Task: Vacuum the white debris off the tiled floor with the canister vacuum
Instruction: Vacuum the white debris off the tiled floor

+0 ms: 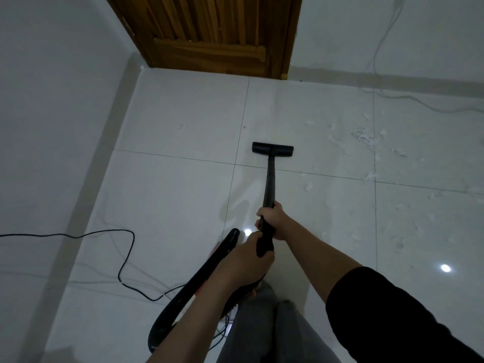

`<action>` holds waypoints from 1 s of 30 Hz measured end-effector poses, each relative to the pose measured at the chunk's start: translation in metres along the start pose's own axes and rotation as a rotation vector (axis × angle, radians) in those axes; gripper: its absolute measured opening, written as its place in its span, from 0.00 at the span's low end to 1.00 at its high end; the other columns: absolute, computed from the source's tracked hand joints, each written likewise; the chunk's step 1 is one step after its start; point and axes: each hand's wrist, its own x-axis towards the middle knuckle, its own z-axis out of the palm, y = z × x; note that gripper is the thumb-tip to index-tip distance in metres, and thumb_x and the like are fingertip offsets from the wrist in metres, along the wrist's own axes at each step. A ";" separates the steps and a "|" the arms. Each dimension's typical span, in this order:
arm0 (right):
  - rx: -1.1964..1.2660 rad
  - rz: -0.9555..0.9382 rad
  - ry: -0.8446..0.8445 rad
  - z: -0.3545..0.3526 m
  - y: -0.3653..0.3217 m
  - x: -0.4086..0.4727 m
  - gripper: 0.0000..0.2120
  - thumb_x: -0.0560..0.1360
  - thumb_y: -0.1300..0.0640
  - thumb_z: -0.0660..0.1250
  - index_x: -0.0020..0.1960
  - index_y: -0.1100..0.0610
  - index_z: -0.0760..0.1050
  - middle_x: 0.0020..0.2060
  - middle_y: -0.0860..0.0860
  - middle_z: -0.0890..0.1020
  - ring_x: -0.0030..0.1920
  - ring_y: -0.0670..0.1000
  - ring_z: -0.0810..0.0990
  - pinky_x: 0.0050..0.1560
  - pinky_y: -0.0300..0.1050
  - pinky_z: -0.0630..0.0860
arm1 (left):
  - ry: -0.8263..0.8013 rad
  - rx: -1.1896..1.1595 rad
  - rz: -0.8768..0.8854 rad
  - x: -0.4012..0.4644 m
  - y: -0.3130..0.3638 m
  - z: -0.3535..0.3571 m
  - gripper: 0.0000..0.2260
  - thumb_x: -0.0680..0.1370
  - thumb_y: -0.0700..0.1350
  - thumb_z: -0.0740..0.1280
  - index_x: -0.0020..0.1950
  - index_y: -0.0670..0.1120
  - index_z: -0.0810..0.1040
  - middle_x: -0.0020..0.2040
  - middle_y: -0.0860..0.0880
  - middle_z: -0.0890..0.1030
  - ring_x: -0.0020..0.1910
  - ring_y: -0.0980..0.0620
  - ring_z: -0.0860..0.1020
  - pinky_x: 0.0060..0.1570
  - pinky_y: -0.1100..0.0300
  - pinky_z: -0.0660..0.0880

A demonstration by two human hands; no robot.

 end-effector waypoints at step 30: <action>-0.327 0.035 -0.112 -0.062 0.154 -0.137 0.25 0.79 0.57 0.63 0.72 0.56 0.57 0.44 0.54 0.75 0.39 0.52 0.78 0.31 0.47 0.75 | 0.070 -0.088 -0.063 -0.135 -0.047 0.170 0.12 0.80 0.51 0.61 0.62 0.57 0.65 0.37 0.45 0.81 0.30 0.46 0.81 0.30 0.55 0.80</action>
